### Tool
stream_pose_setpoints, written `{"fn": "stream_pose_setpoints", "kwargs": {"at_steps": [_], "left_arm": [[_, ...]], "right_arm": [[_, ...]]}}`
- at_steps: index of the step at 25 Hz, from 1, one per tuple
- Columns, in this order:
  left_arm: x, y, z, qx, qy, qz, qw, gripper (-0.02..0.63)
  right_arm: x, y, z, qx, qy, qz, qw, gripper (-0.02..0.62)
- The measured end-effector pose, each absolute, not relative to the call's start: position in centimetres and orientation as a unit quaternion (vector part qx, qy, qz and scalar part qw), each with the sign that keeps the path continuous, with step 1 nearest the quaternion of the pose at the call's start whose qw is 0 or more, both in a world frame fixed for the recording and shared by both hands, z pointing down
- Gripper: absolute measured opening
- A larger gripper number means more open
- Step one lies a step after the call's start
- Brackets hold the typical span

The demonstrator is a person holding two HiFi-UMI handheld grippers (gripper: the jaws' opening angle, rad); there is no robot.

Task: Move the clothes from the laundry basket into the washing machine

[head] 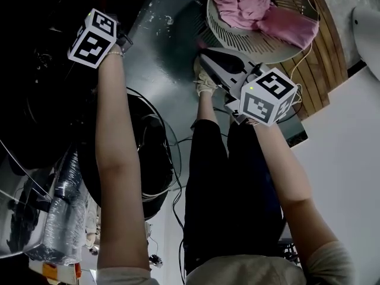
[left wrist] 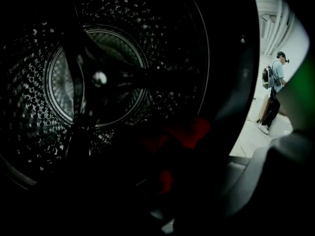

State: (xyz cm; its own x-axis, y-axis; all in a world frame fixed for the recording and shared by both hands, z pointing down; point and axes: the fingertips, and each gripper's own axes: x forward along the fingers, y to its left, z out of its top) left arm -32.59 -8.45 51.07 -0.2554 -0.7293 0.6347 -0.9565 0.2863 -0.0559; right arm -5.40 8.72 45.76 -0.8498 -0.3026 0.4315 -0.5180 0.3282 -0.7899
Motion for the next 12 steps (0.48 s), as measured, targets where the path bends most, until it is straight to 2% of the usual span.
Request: {"fn": "stream_pose_setpoints", "kwargs": {"at_steps": [4,8,12], "left_arm": [[-30.4,-5.4,51.7,0.553,-0.754,0.206,0.288,0.207],[-27.0,-2.6,51.1,0.564,-0.741,0.197,0.307,0.210],[-21.5,0.5,50.3,0.601,-0.706,0.193,0.321,0.210]], "right_arm": [[-3.9,8.5,45.7,0.265,-0.805,0.519,0.107,0.034],[-1.7,7.7,45.8,0.285,-0.805,0.508,0.117,0.034],[1.8,6.2,47.8,0.323,-0.794,0.490,0.158,0.034]]}}
